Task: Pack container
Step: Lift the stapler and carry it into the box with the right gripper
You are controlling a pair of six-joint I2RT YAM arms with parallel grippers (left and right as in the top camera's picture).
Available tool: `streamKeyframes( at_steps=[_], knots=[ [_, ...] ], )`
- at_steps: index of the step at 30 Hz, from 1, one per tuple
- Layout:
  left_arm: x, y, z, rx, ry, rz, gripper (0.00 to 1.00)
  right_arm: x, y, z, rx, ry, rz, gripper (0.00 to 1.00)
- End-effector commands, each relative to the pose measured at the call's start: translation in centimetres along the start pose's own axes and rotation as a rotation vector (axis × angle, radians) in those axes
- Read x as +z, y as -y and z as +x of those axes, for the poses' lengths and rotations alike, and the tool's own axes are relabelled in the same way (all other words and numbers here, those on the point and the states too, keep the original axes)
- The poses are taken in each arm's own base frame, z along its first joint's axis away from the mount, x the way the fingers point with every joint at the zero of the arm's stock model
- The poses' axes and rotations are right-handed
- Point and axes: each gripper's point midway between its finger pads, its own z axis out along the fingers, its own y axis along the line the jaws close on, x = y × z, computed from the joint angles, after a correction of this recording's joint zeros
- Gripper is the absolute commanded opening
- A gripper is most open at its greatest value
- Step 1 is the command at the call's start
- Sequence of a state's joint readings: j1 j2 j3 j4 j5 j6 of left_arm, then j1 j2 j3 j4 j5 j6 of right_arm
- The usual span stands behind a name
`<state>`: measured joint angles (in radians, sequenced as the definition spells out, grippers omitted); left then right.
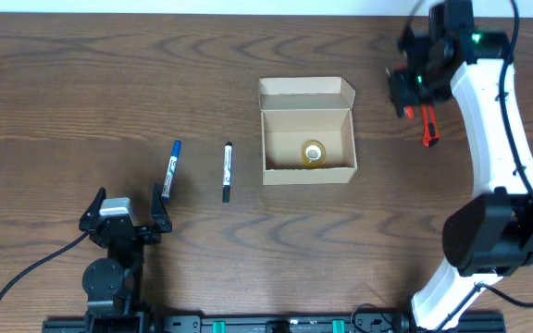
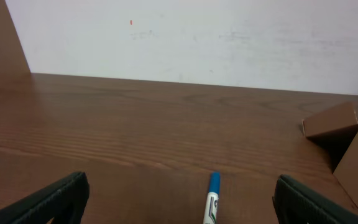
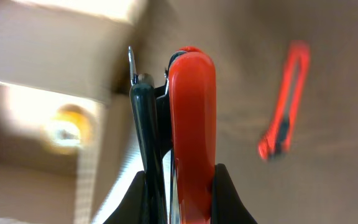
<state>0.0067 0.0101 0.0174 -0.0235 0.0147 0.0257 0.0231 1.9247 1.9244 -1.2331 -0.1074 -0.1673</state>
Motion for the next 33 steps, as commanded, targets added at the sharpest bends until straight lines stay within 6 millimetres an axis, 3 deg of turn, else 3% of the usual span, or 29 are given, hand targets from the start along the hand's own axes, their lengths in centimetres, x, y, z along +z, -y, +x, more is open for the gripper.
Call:
streamKeyframes(
  at_steps=[1,4,6,11,14,18,24,27,33],
  knots=[
    [0.0,-0.2,1.8,-0.002,-0.059,-0.005,0.95,-3.9,-5.6,-3.6,-0.177,0.139,-0.117,0.01],
    [0.0,-0.2,1.8,-0.002,-0.059,-0.005,0.95,-5.7,-9.4,-4.9,-0.263,0.198,-0.142,0.01],
    [0.0,-0.2,1.8,-0.002,-0.059,-0.005,0.95,-5.9,-12.0,-5.0,-0.337,0.208,-0.164,0.01],
    [0.0,-0.2,1.8,-0.002,-0.059,-0.005,0.95,-4.8,-18.2,-2.5,-0.617,0.143,-0.221,0.01],
    [0.0,-0.2,1.8,-0.002,-0.059,-0.005,0.95,-4.1,-19.8,-1.3,-0.715,0.108,-0.238,0.01],
    [0.0,-0.2,1.8,-0.002,-0.059,-0.005,0.95,-2.7,-19.7,-0.6,-0.761,0.055,-0.245,0.01],
    [0.0,-0.2,1.8,-0.002,-0.059,-0.005,0.95,1.9,-18.0,-0.1,-0.71,-0.059,-0.256,0.01],
    [0.0,-0.2,1.8,-0.002,-0.059,-0.005,0.95,4.1,-18.0,0.6,-0.7,-0.117,-0.276,0.01],
    [0.0,-0.2,1.8,-0.002,-0.059,-0.005,0.95,6.4,-18.7,2.6,-0.696,-0.222,-0.319,0.01]
  ],
)
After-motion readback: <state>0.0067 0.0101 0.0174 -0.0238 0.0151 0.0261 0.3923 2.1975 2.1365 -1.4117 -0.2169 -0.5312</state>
